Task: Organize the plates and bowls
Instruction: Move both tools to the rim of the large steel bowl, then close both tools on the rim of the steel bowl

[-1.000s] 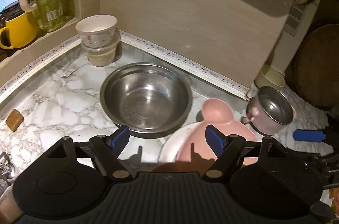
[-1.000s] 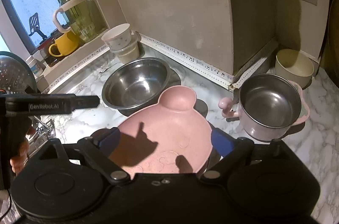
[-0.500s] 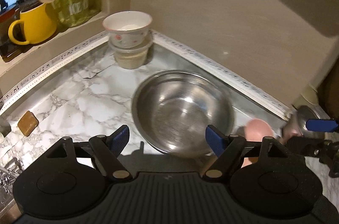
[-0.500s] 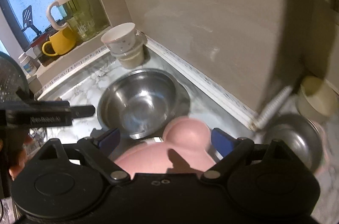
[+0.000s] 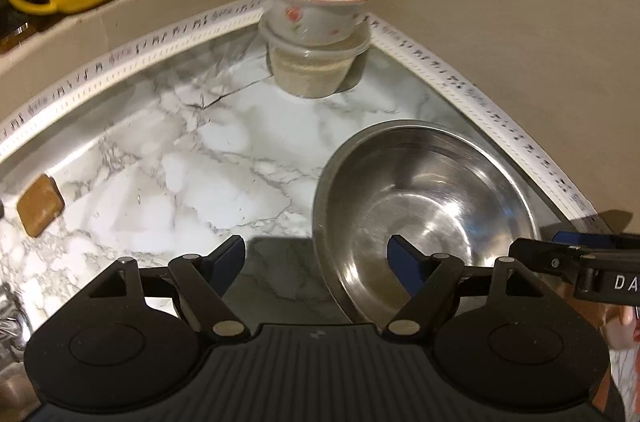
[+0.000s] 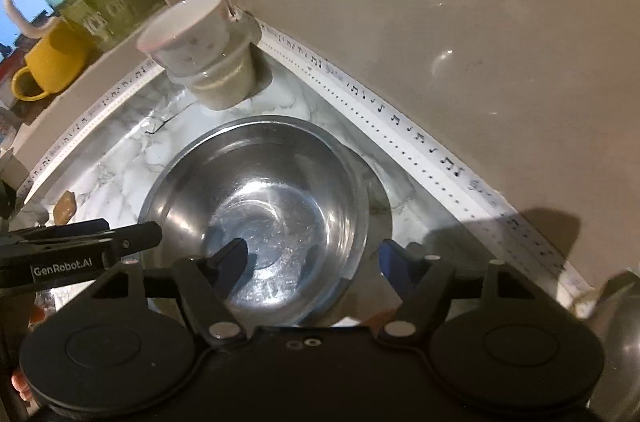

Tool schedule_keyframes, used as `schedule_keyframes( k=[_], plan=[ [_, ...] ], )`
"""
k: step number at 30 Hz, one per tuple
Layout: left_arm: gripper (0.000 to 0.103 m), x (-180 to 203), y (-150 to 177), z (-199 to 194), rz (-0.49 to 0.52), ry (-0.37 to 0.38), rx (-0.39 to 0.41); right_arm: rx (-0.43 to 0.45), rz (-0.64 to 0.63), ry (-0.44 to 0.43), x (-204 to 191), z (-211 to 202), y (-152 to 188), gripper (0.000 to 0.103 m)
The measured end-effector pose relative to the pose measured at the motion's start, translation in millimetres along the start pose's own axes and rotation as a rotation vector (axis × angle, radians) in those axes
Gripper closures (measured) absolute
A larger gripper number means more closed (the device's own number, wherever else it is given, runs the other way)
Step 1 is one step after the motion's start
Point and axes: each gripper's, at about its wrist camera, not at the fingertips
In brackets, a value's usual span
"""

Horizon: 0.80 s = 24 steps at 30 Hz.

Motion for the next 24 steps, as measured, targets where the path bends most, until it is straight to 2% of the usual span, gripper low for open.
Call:
schedule_keyframes(
  k=[1, 4, 6, 10, 12, 15, 19, 22, 24],
  plan=[
    [0.025, -1, 0, 3, -0.005, -0.001, -0.004, -0.004, 0.002, 0.004, -1, 3, -1, 0.036],
    [0.03, -3, -1, 13, -0.008, -0.003, -0.016, -0.018, 0.019, 0.014, 1, 13, -5, 0.042],
    [0.038, -5, -1, 19, -0.025, 0.012, -0.029, -0.022, 0.028, 0.02, 1, 18, -7, 0.044],
    [0.048, -5, 0, 26, -0.037, 0.026, -0.043, -0.028, 0.037, 0.036, 3, 25, -8, 0.054],
    [0.058, -5, 0, 29, -0.039, 0.032, -0.046, -0.032, 0.045, 0.035, 5, 27, -9, 0.059],
    [0.068, -5, 0, 32, -0.041, 0.039, -0.053, -0.03, 0.051, 0.043, 7, 28, -9, 0.067],
    [0.074, -3, 2, 32, -0.03, 0.034, -0.05, -0.028, 0.047, 0.047, 8, 28, -8, 0.081],
    [0.079, -2, 2, 31, -0.02, 0.037, -0.045, -0.026, 0.042, 0.048, 6, 28, -6, 0.088],
    [0.08, -1, 3, 29, -0.009, 0.024, -0.045, -0.015, 0.03, 0.061, 4, 28, -4, 0.088]
  ],
)
Point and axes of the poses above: each gripper's, at about its wrist camera, not at the fingertips, and z roughly the way its jaws point, x to its right, y to its underside, and after that the axes turned 14 degrees about z, right-handed
